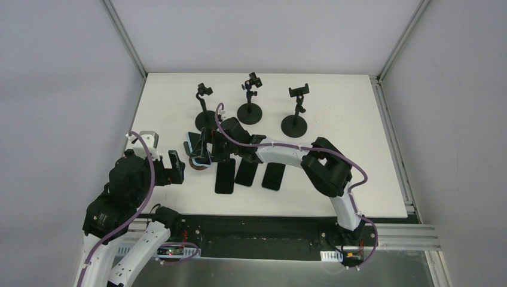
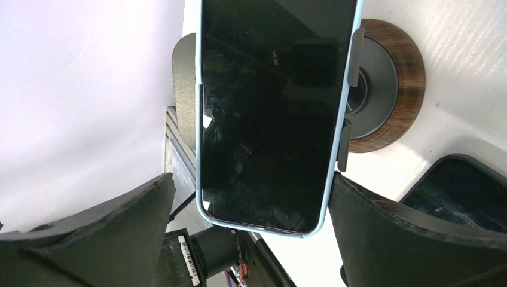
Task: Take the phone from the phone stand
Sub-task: Move the phone stand with the phone to the center of the board, then remove the phone from the phone stand.
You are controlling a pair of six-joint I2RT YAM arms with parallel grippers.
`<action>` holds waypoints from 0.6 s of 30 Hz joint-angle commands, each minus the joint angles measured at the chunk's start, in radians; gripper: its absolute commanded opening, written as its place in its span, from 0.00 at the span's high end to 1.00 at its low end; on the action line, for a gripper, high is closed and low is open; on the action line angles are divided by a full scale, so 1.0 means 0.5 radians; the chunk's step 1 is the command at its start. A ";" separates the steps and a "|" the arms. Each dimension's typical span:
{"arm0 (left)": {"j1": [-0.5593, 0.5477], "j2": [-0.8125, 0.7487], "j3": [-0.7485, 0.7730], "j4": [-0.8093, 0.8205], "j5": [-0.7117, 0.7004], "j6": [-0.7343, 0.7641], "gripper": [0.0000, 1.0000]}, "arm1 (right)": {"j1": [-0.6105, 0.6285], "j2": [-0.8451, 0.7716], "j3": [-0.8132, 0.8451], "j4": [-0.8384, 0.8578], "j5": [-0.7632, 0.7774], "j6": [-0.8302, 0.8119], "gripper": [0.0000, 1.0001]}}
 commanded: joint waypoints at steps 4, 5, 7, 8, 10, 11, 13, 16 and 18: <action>0.007 0.031 -0.004 0.014 0.003 0.008 0.01 | 0.008 -0.156 0.027 -0.009 0.031 -0.078 0.01; 0.006 0.038 -0.002 0.014 0.004 0.010 0.01 | 0.010 -0.147 0.037 -0.040 0.033 -0.082 0.01; 0.007 0.046 0.004 0.013 0.007 0.010 0.01 | 0.011 -0.131 0.047 -0.078 0.032 -0.082 0.01; 0.007 0.050 0.004 0.013 0.006 0.009 0.01 | 0.010 -0.125 0.047 -0.083 0.029 -0.076 0.01; 0.008 0.054 0.002 0.012 0.008 0.009 0.01 | 0.017 -0.115 0.046 -0.083 0.023 -0.061 0.01; 0.007 0.054 0.001 0.013 0.008 0.011 0.01 | 0.019 -0.111 0.048 -0.083 0.025 -0.060 0.01; 0.007 0.051 -0.005 0.013 0.011 0.010 0.01 | 0.031 -0.103 0.060 -0.081 0.020 -0.059 0.01; 0.008 0.043 -0.014 0.012 0.012 0.009 0.01 | 0.046 -0.090 0.094 -0.060 -0.006 -0.059 0.01; 0.007 0.038 -0.016 0.011 0.013 0.011 0.01 | 0.057 -0.073 0.120 -0.061 -0.017 -0.066 0.01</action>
